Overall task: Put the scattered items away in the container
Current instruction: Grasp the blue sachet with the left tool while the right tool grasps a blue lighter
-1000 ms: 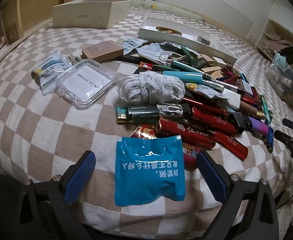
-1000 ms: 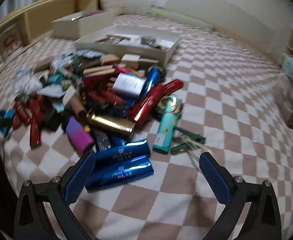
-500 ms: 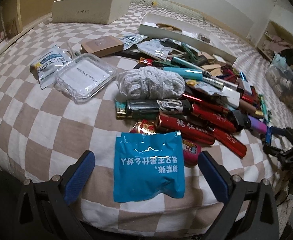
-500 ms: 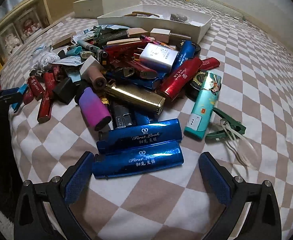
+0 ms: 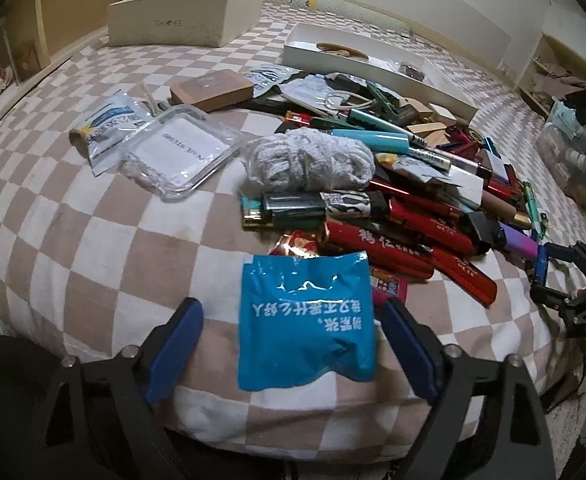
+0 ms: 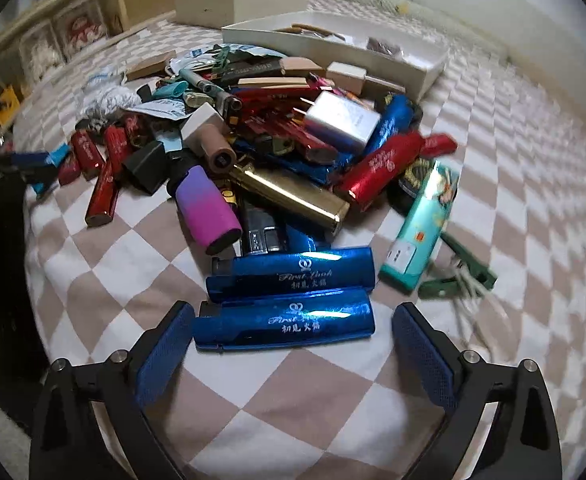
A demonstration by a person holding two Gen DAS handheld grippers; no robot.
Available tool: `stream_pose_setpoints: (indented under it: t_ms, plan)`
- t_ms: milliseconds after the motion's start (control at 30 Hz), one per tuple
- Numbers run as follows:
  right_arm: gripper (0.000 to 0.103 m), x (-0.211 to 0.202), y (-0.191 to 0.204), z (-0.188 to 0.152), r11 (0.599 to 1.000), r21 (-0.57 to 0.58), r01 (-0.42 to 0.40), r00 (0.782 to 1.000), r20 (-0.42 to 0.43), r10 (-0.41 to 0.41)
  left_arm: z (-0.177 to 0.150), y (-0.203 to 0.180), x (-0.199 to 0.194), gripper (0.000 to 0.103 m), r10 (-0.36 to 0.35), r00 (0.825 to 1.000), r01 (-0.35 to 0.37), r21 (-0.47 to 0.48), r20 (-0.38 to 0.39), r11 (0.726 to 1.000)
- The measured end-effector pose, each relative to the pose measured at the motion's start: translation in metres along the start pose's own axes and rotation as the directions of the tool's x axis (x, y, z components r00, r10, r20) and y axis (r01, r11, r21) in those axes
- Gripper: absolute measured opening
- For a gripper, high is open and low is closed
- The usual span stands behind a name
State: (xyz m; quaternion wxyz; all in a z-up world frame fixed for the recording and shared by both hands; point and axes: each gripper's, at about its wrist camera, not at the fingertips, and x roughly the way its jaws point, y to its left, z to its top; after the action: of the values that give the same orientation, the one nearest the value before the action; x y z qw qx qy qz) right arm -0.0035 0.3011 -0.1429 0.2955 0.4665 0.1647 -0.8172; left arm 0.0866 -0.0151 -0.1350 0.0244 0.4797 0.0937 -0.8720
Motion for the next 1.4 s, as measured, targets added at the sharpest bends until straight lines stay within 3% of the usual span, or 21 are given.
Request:
stream_pose_setpoints:
  t_ms: [167, 400, 533, 900, 1233, 1400]
  plan:
    - [0.083, -0.003, 0.009, -0.001, 1.0, -0.03, -0.005, 1.0, 0.011, 0.005, 0.0, 0.002, -0.002, 0.082, -0.009, 1.0, 0.009, -0.014, -0.001, 1.0]
    - [0.083, -0.006, 0.014, -0.002, 0.999, -0.014, 0.039, 0.999, 0.011, -0.039, -0.002, -0.003, -0.005, 0.065, -0.025, 1.0, 0.025, 0.016, -0.008, 1.0]
    - [0.083, -0.013, 0.019, -0.002, 0.997, 0.011, 0.082, 0.996, 0.023, -0.082, -0.003, -0.005, -0.006, 0.064, -0.032, 0.999, 0.033, 0.02, -0.019, 0.999]
    - [0.083, -0.038, 0.015, -0.002, 0.965, 0.259, 0.036, 0.992, 0.108, -0.066, -0.004, -0.009, -0.008, 0.056, -0.068, 0.997, 0.068, 0.031, -0.025, 0.997]
    - [0.083, -0.042, 0.028, 0.0, 0.946, 0.313, 0.084, 0.987, 0.107, -0.123, -0.006, -0.027, -0.012, 0.05, -0.081, 0.996, 0.083, 0.105, -0.025, 0.991]
    - [0.083, -0.043, 0.032, 0.0, 0.936, 0.345, 0.068, 0.987, 0.116, -0.114, -0.006, -0.026, -0.011, 0.05, -0.091, 0.995, 0.094, 0.1, -0.026, 0.991]
